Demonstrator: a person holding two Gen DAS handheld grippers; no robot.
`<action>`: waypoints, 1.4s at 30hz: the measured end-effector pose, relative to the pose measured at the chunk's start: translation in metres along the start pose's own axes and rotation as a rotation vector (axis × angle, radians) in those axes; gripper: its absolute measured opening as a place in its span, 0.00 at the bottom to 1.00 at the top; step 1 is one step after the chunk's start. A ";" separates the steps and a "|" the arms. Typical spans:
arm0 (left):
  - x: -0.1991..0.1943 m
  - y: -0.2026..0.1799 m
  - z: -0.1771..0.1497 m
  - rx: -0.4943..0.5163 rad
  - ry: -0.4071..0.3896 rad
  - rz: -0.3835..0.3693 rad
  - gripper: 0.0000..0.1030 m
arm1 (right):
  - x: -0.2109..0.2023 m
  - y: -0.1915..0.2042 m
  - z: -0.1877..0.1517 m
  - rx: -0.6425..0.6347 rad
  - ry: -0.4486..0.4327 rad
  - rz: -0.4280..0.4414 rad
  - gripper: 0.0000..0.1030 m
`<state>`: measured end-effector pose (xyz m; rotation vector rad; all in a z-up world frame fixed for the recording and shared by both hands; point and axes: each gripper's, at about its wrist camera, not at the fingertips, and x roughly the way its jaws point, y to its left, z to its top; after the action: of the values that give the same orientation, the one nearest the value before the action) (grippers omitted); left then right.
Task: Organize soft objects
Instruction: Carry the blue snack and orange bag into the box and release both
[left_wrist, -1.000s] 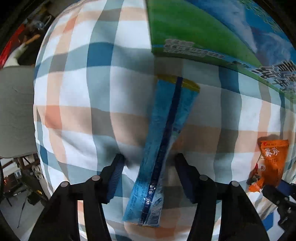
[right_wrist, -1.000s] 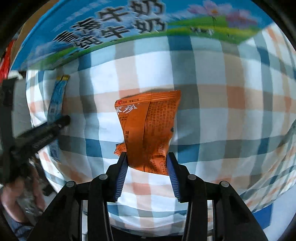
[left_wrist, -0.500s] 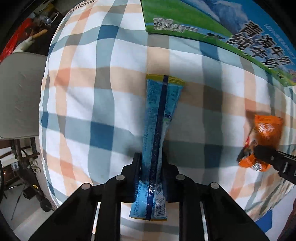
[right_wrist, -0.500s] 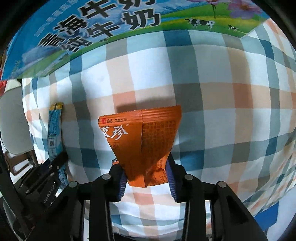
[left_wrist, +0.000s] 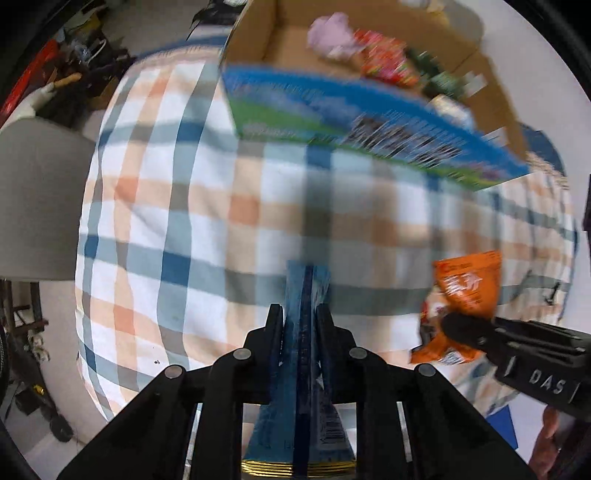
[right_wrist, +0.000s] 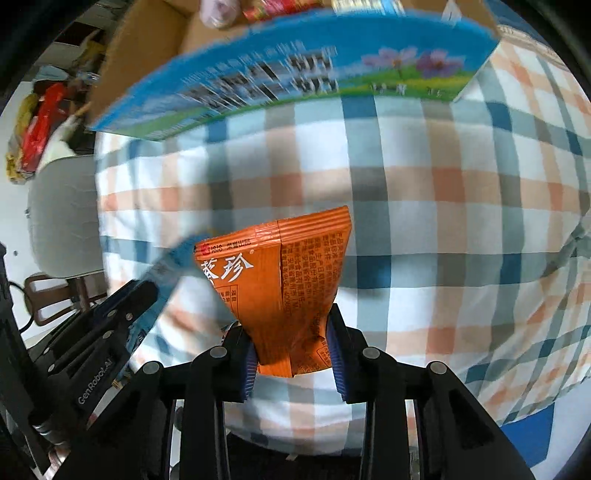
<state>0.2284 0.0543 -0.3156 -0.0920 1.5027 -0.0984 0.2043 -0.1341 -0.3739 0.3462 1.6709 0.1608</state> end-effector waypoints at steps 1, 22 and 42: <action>-0.007 -0.002 -0.004 0.006 -0.012 -0.008 0.15 | -0.011 -0.003 0.001 -0.006 -0.011 0.008 0.34; 0.044 -0.032 0.022 0.043 0.196 -0.086 0.36 | -0.049 -0.019 0.038 0.057 -0.075 0.022 0.34; 0.065 -0.049 -0.010 0.060 0.143 0.024 0.12 | 0.004 -0.034 0.028 0.042 0.038 -0.005 0.34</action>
<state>0.2227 -0.0020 -0.3751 -0.0195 1.6417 -0.1331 0.2268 -0.1671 -0.3921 0.3719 1.7144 0.1294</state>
